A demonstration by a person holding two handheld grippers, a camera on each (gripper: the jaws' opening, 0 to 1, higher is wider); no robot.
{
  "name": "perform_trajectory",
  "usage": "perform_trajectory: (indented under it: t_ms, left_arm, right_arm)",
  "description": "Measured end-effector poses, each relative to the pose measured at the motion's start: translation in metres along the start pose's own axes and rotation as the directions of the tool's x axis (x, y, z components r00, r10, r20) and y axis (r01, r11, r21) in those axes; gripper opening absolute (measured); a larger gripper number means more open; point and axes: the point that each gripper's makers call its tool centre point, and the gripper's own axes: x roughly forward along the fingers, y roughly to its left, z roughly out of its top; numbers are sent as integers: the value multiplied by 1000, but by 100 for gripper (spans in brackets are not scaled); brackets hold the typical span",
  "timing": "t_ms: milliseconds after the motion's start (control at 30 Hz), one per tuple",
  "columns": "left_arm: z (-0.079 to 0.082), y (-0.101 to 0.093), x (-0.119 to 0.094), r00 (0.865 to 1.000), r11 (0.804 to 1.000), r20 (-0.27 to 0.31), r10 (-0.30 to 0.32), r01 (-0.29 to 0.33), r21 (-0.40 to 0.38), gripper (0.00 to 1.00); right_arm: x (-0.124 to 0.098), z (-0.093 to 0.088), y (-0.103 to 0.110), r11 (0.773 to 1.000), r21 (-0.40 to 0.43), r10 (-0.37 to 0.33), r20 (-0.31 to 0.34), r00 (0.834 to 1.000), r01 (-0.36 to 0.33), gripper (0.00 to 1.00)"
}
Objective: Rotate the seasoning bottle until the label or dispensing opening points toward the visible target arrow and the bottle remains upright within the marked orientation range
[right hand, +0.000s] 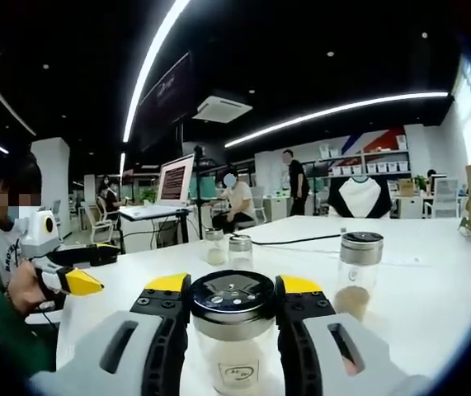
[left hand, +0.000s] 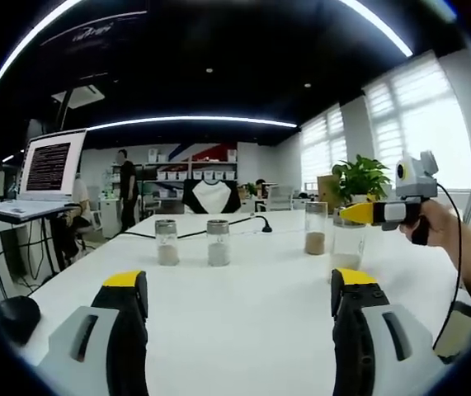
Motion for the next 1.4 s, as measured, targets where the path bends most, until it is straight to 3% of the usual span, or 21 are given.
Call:
perform_trajectory:
  t_ms: [600,1400]
  left_arm:
    - [-2,0,0,1000,1000,3,-11,11,-24,97]
    - [-1,1,0,1000,999,-2,-13,13,-29,97]
  right_arm:
    - [2,-1,-2,991,2,-131,-22,991,132,39]
    - [1,-1,-8,950,-2,-314,-5,950,314,39]
